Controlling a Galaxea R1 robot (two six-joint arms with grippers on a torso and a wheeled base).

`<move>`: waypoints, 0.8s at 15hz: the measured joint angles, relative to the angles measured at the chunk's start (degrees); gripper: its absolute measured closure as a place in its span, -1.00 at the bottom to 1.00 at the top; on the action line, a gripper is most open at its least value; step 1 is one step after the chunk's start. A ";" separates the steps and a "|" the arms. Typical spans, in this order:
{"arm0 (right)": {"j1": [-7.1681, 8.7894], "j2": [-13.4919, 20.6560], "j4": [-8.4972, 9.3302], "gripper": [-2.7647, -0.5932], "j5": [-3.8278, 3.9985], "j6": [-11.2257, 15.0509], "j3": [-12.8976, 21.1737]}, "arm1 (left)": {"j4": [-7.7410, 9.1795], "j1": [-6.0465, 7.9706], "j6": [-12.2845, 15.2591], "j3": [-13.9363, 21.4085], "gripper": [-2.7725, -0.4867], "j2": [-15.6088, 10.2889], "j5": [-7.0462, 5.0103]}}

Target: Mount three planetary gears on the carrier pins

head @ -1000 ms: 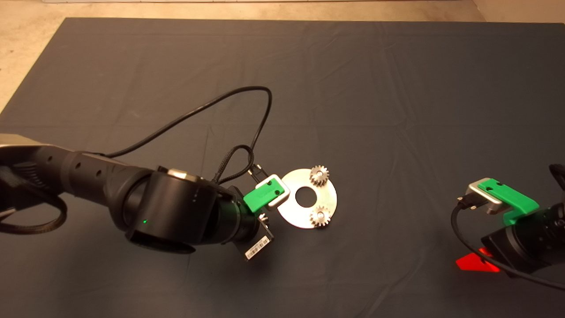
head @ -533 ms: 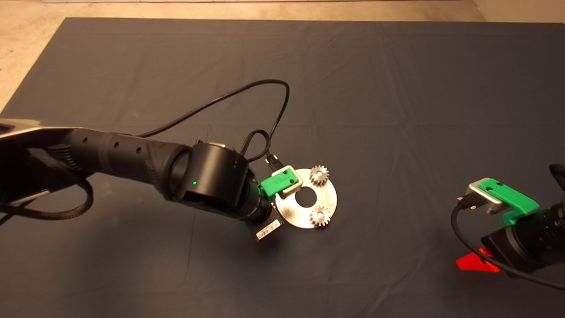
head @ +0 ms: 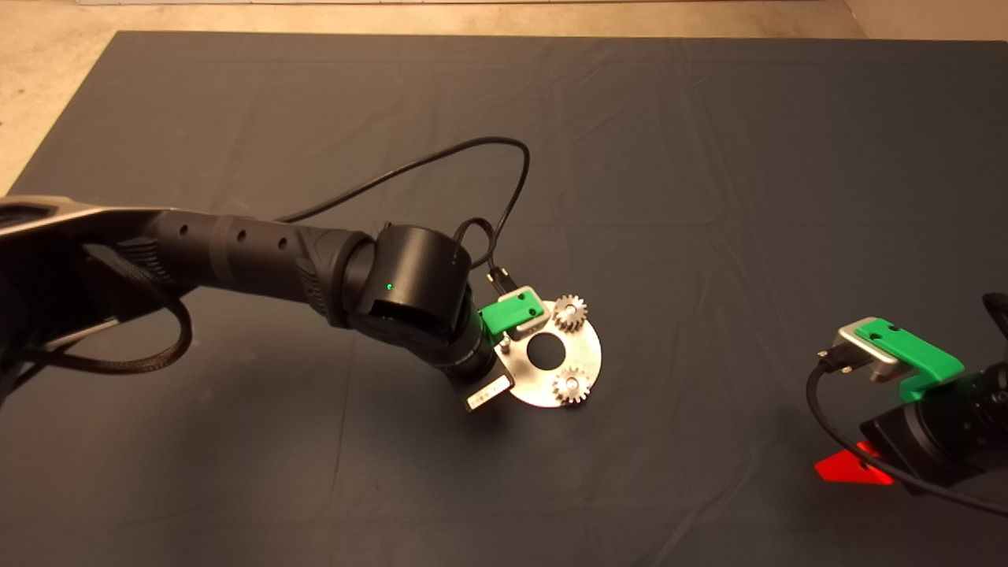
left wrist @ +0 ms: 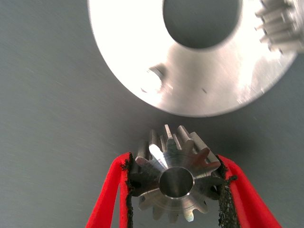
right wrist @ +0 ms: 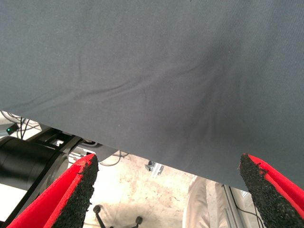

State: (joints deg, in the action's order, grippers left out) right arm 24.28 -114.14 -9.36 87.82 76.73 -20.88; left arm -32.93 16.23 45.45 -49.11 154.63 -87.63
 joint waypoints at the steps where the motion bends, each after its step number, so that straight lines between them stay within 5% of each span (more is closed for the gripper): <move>1: 0.00 0.02 0.00 -0.48 0.05 0.00 0.00 | 0.16 0.33 -0.45 -0.57 0.70 0.38 0.00; 7: 0.00 0.04 0.00 -0.48 0.00 0.00 0.00 | 1.58 2.27 -1.73 -2.96 0.71 1.79 0.00; 12: 0.00 0.09 0.02 -0.48 0.01 -0.02 0.00 | 1.95 2.40 -3.04 -5.00 0.71 3.22 0.09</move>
State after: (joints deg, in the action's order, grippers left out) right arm 24.28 -114.06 -9.34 87.84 76.70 -20.88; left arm -30.98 18.63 42.41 -54.10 157.85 -87.54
